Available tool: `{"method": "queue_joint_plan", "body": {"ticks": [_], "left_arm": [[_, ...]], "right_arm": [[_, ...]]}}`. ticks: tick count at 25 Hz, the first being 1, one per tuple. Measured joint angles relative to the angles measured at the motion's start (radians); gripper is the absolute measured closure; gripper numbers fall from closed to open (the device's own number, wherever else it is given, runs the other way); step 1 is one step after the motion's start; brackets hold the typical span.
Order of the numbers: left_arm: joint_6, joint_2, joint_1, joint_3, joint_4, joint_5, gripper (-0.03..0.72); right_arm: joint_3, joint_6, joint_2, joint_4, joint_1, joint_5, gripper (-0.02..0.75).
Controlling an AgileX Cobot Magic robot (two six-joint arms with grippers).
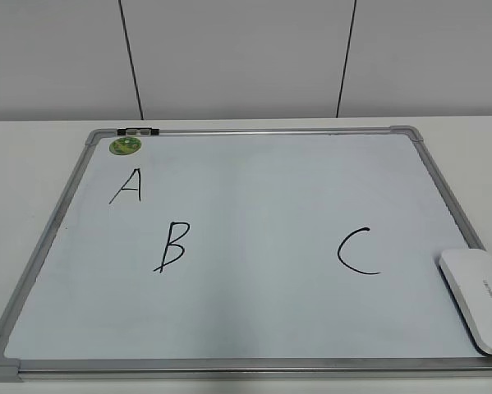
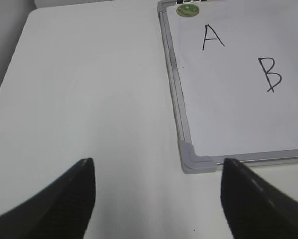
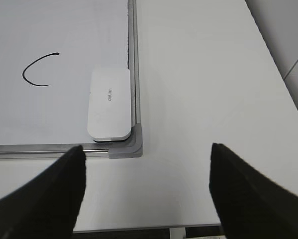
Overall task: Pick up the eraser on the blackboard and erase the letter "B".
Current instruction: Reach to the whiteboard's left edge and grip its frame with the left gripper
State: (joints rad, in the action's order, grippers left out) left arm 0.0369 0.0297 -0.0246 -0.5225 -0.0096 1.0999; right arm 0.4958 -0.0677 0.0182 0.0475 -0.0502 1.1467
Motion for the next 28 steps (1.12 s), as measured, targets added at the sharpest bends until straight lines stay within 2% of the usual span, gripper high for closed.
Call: {"method": "queue_joint_plan", "body": {"ticks": [6, 12, 16, 21, 28], "left_arm": [[0.0, 0.202, 0.0, -0.051, -0.028, -0.149, 0.097], [0.0, 0.544, 0.0, -0.088, -0.098, -0.342, 0.097], [0.0, 0.791, 0.0, -0.158, -0.118, -0.409, 0.099], [0.0, 1.102, 0.0, -0.317, -0.118, -0.415, 0.109], [0.015, 1.499, 0.0, -0.583, -0.118, -0.334, 0.167]], "right_arm": [[0.0, 0.0, 0.0, 0.0, 0.0, 0.0, 0.164], [0.0, 0.0, 0.0, 0.0, 0.0, 0.0, 0.164], [0.0, 0.0, 0.0, 0.0, 0.0, 0.0, 0.164], [0.0, 0.0, 0.0, 0.0, 0.0, 0.0, 0.164], [0.0, 0.0, 0.0, 0.0, 0.0, 0.0, 0.164]]}}
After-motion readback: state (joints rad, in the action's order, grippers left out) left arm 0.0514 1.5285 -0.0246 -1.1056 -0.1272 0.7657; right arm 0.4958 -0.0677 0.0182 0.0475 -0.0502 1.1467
